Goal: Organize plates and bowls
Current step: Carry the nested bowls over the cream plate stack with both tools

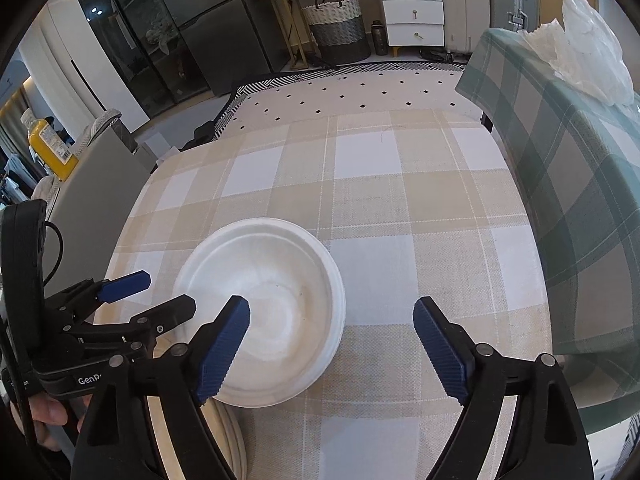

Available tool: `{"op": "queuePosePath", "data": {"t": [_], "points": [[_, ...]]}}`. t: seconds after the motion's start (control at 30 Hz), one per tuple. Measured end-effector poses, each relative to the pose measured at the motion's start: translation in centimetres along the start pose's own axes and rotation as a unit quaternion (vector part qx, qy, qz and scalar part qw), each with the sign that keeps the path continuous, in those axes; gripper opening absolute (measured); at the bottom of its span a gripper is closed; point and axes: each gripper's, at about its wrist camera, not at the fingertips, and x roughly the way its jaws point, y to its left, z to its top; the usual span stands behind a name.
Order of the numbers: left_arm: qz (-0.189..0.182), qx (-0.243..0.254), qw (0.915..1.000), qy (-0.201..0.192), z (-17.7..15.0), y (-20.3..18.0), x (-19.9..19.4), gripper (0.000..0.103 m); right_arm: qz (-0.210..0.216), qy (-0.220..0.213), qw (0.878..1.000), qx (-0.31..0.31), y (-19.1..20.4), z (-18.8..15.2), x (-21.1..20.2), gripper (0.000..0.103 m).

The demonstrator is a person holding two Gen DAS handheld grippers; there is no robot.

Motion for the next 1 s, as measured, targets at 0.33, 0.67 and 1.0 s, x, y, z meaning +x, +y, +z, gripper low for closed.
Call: {"op": "queuePosePath", "data": {"t": [0.33,0.67,1.0], "points": [[-0.010,-0.023,0.9996,0.015,-0.2,1.0,1.3,0.083,-0.007,0.019,1.000,0.004,-0.5,-0.5,1.2,0.086],[-0.011,-0.028,0.9994,0.018,0.2,0.9,1.8,0.082,-0.014,0.036,0.999,0.009,-0.9,-0.6,2.3,0.073],[-0.035,-0.021,0.9989,0.022,0.1,0.3,1.9,0.056,0.000,0.057,0.998,-0.002,-0.5,-0.9,2.9,0.044]]}}
